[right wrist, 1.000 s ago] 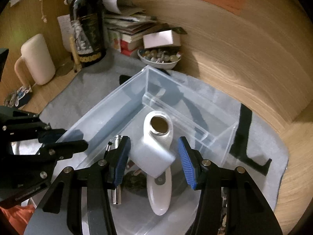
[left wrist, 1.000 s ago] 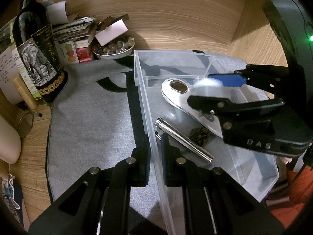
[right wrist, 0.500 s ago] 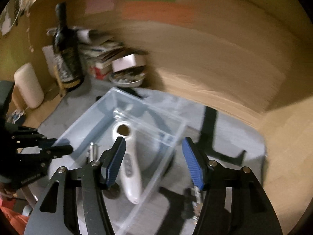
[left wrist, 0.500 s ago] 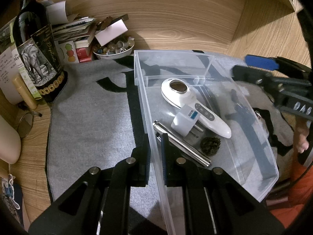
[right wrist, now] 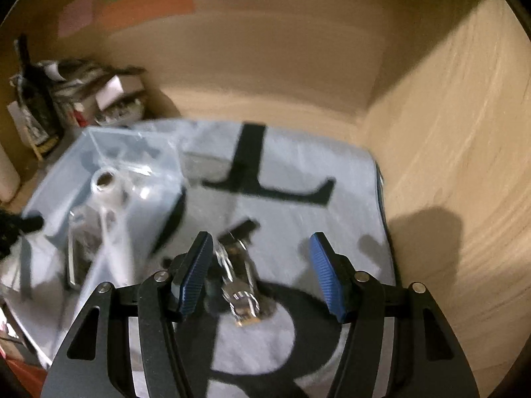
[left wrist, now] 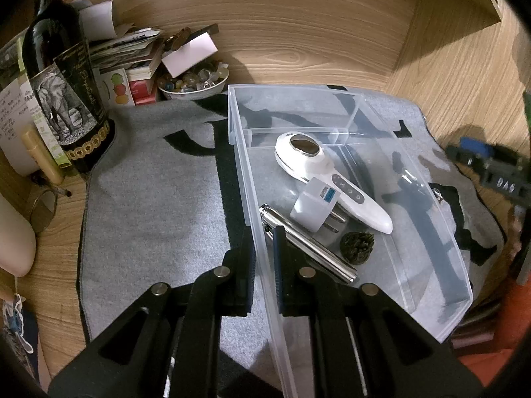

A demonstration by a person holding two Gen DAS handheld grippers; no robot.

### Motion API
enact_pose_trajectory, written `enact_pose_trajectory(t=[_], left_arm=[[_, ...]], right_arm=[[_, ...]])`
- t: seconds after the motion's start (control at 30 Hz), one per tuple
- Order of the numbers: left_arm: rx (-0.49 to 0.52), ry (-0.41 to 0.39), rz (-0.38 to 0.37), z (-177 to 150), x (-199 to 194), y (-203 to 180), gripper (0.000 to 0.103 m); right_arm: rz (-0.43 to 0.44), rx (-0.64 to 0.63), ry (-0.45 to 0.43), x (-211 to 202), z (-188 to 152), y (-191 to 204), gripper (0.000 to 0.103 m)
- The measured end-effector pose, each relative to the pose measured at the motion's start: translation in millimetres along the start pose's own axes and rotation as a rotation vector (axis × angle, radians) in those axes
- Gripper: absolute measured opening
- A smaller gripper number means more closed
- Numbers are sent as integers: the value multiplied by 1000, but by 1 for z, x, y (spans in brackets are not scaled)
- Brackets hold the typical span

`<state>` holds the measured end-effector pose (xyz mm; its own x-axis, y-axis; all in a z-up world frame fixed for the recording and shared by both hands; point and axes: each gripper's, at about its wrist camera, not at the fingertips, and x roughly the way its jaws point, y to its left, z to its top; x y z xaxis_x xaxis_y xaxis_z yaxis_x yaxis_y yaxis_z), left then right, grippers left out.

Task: Organize rigid objects
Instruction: 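Move the right tool to the keyring of silver keys on the mat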

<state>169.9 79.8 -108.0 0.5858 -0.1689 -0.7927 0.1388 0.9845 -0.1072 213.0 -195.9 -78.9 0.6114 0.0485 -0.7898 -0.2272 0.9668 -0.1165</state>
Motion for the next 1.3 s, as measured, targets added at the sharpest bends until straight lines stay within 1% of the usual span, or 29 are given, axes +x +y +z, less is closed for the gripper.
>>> enact_pose_trajectory(t=[0.1,0.2,0.3,0.37,0.4,0.43,0.47,0.53,0.6,0.67,0.77,0.87,1.03,1.17,1.3], left_arm=[[3,1,3,0,0,0,9],[5,4,5,0,0,1,9],[8,7,10,0,0,0,9],[9,7,12,0,0,0,9],[9,7,12,0,0,0,9],[7,7,12,0,0,0,9],[7,7,12,0,0,0,9],[7,7,12,0,0,0,9],[6,6,12,0,0,0,9],[5,7,12,-1,0,0,9],[7,7,12,-1,0,0,9],[8,7,12,-1,0,0,9],[6,7,12,-1,0,1,9],[7,8,13,-1,0,1,9],[9,10,15,-2,0,1,9]], right_arm=[[31,37,48,11,-16,-5,57],[59,64,78,18,-29,-5,57],[67,77,94,21,-38,-7,57],[77,91,82,20,-40,-8,57],[79,94,79,20,-41,-9,55],[85,97,79,20,-41,-9,48],[96,101,80,20,-40,-10,45],[119,103,83,21,-40,-11,28],[114,102,90,24,-39,-10,20],[111,108,83,24,-39,-12,20],[83,112,73,23,-39,-16,16],[57,129,92,30,-38,-22,14],[34,141,111,37,-36,-28,13],[-3,141,102,33,-34,-33,13],[29,138,91,24,-36,-35,13]])
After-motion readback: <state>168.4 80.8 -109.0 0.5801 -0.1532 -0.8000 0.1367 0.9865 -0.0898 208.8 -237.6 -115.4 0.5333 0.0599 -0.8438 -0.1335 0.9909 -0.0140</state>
